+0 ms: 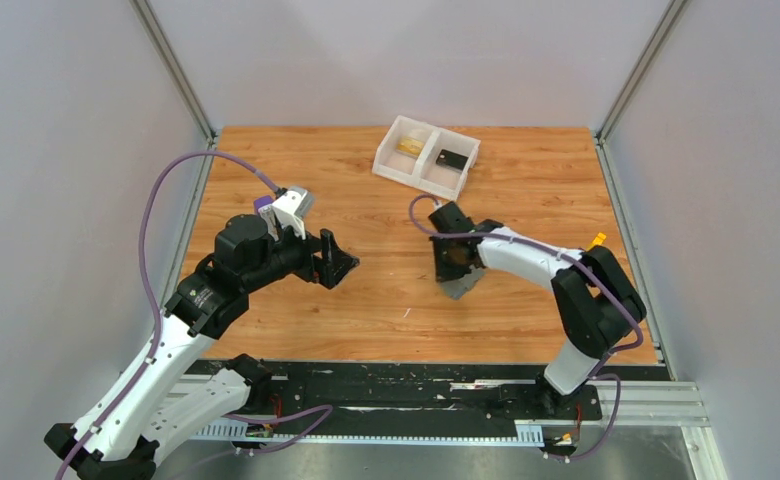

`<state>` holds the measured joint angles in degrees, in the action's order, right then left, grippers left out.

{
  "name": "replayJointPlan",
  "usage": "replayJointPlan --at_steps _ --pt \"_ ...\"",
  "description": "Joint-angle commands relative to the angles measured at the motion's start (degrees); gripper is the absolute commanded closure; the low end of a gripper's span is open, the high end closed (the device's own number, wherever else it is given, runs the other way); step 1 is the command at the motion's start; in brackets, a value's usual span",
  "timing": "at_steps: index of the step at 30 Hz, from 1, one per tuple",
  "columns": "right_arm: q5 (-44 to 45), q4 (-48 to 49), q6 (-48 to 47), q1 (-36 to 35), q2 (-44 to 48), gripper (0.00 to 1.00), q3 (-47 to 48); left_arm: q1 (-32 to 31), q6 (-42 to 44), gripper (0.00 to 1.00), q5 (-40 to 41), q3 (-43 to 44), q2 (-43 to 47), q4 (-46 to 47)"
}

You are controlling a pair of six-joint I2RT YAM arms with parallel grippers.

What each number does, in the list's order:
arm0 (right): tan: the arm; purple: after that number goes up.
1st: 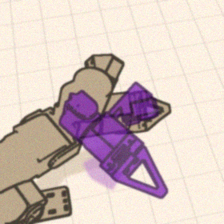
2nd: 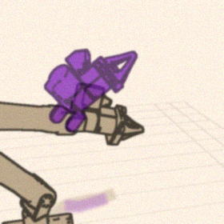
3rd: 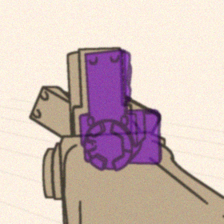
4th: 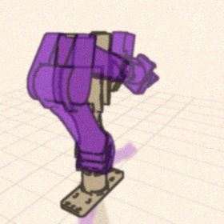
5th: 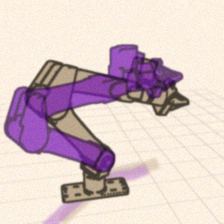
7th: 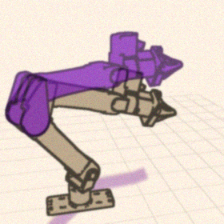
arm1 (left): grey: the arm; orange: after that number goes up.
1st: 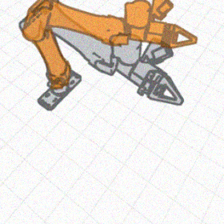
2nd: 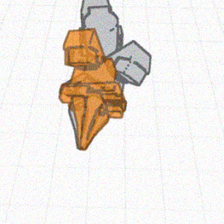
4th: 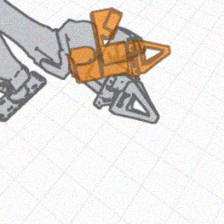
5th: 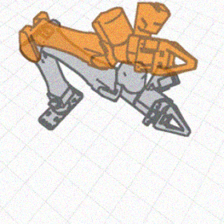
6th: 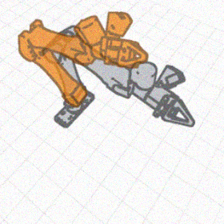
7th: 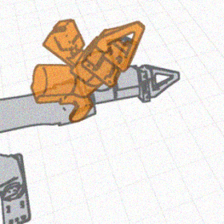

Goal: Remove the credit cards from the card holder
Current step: Move the card holder to the center of the board, then open the card holder at the center of the board.

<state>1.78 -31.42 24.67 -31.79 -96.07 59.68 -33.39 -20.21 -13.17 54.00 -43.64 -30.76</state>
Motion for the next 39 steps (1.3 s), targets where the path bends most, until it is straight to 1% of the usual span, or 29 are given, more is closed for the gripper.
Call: replayJointPlan --at_steps 1,4,5,7,9,11,13,15,17,20,24,29,35,39 --pt "-3.5 -0.9 9.2 -13.6 1.6 1.00 -0.6 0.0 0.6 0.00 3.1 0.3 0.5 0.6" --pt "-2.5 -1.9 11.6 -20.9 1.8 1.00 -0.3 -0.1 -0.5 0.00 5.4 0.1 0.1 0.2" --pt "-2.3 -2.1 12.3 -22.8 2.0 0.98 -0.3 -0.1 -0.8 0.00 5.8 0.1 -0.4 -0.1" --pt "-0.8 -2.9 13.8 -25.8 2.7 0.90 -0.3 -0.1 -1.1 0.00 6.0 0.4 -1.2 -0.9" --pt "1.3 -4.2 15.8 -27.5 3.9 0.82 -0.4 0.0 -1.6 0.01 5.5 1.4 -2.3 -2.5" --pt "3.2 -6.0 18.5 -28.5 5.7 0.71 -0.5 -0.1 -2.1 0.01 5.7 1.8 -3.2 -4.2" --pt "4.9 -7.2 23.6 -28.8 8.4 0.63 -1.2 -0.1 -2.3 0.01 7.7 2.1 -3.8 -5.5" --pt "6.2 -7.5 28.8 -28.9 11.0 0.60 -2.0 -0.1 -2.2 0.01 8.0 2.5 -4.7 -6.9" --pt "10.0 -10.2 34.8 -28.9 11.7 0.58 -1.7 0.0 -2.6 0.01 7.9 2.9 -5.3 -7.4" --pt "13.8 -13.4 42.4 -28.8 10.8 0.57 -0.9 -0.1 -3.4 0.00 7.6 2.4 -5.7 -7.2" --pt "14.8 -15.4 49.3 -28.8 7.9 0.58 0.8 0.0 -4.6 0.00 6.3 1.4 -6.6 -6.0" --pt "16.2 -16.2 52.0 -28.8 4.1 0.58 2.1 -0.1 -5.1 0.00 4.3 0.9 -8.7 -5.7" --pt "20.4 -17.9 54.1 -28.7 -0.4 0.57 3.2 -0.1 -5.8 0.00 2.3 -1.8 -7.5 -4.4" --pt "21.6 -18.9 54.2 -28.7 -2.4 0.61 3.7 -0.1 -6.6 0.01 1.9 -2.8 -7.6 -4.0"
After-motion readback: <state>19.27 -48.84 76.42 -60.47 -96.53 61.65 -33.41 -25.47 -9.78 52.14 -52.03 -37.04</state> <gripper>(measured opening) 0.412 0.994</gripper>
